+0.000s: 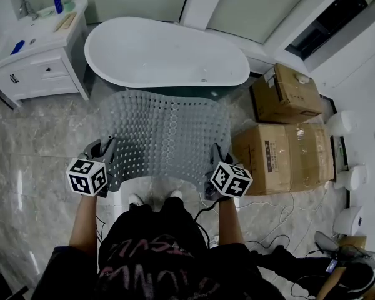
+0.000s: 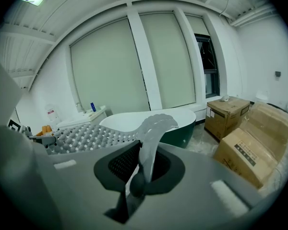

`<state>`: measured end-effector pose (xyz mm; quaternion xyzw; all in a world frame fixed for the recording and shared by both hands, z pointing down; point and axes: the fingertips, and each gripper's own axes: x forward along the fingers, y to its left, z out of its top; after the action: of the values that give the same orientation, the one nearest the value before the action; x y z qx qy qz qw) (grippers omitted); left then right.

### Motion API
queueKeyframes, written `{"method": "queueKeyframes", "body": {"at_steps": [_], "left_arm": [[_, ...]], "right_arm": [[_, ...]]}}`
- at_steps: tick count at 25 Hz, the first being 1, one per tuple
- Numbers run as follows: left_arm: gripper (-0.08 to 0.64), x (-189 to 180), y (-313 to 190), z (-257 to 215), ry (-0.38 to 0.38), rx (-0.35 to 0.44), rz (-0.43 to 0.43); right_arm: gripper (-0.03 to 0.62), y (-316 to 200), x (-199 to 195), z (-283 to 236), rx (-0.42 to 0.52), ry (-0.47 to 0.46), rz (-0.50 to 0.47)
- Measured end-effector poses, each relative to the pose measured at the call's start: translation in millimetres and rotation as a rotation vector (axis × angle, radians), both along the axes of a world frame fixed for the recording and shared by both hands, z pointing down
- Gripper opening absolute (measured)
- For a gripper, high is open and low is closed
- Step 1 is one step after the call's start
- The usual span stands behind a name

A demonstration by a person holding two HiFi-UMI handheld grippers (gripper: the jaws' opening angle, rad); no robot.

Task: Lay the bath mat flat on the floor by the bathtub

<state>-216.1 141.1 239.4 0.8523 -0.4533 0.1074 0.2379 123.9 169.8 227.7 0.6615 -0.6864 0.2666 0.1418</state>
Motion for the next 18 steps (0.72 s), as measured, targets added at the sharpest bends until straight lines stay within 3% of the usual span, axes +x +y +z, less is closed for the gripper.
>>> {"method": "queueKeyframes", "body": {"at_steps": [9,18], "left_arm": [[0.02,-7.7,-7.9,14.2,-0.015,-0.033,0.01],[0.02,26.3,-40.7,23.8,-0.064,-0.068,0.01]], "right_arm": [[0.044,-5.4,-6.3,15.3,-0.017,-0.002,0.009],[0.046,-47.1,29.9,36.8,-0.043,-0.035,-0.007]]}}
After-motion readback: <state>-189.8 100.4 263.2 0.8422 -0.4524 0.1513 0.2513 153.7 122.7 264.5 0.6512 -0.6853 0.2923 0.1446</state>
